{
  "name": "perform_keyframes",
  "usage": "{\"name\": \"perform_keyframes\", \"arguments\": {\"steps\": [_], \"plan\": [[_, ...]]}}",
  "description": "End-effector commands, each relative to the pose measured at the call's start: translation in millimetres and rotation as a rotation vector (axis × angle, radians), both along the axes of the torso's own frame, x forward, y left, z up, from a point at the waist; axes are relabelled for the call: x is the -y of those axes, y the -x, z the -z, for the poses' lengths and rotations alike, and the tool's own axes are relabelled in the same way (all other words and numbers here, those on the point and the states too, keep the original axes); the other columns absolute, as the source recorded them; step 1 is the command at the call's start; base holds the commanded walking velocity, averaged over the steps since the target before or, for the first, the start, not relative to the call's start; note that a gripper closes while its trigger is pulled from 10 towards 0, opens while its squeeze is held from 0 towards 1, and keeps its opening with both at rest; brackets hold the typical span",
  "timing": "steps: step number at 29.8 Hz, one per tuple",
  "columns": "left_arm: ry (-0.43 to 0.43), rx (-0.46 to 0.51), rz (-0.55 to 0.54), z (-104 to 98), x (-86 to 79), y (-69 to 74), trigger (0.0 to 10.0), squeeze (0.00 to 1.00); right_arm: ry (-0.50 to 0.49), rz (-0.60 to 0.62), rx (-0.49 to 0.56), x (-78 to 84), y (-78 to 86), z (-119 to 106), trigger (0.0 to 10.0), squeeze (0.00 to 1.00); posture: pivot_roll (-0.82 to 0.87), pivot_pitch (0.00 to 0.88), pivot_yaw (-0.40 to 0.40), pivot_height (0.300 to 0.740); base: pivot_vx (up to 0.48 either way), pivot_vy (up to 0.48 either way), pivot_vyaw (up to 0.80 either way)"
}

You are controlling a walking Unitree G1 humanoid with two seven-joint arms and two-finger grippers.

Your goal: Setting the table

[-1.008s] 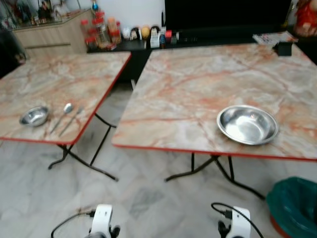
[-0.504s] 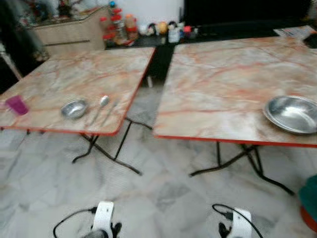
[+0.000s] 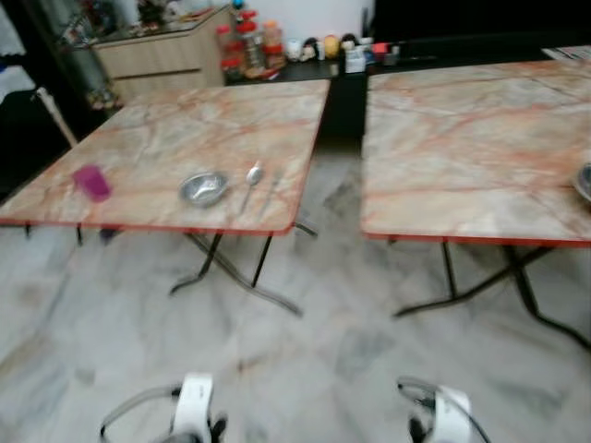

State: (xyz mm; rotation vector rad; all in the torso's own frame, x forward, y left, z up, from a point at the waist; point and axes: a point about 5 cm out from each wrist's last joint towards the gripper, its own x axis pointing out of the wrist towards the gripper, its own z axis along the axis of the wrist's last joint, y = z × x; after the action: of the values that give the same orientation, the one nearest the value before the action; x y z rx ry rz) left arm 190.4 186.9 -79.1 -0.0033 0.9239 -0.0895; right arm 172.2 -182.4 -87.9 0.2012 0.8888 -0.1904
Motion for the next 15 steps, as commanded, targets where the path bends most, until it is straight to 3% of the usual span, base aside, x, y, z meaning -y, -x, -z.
{"name": "perform_keyframes", "arguments": {"steps": [1, 11, 15], "plan": [[-0.014, 0.009, 0.012, -1.8, -1.2, -3.2, 10.0, 0.0, 0.006, -0.012, 0.005, 1.1, -1.8, -1.0, 10.0, 0.0, 0.0, 0.0, 0.128, 0.74, 0.0, 0.476, 0.0], [-0.015, 0.011, 0.008, -2.0, -2.0, -3.4, 10.0, 0.0, 0.003, -0.028, 0.021, -1.0, -5.4, -2.6, 10.0, 0.0, 0.01, 0.0, 0.123, 0.74, 0.0, 0.471, 0.0], [-0.018, 0.023, 0.01, -2.5, -1.4, -4.0, 10.0, 0.0, 0.005, -0.035, 0.019, -1.2, -5.3, -2.5, 10.0, 0.0, 0.01, 0.0, 0.121, 0.74, 0.0, 0.068, 0.0]]}}
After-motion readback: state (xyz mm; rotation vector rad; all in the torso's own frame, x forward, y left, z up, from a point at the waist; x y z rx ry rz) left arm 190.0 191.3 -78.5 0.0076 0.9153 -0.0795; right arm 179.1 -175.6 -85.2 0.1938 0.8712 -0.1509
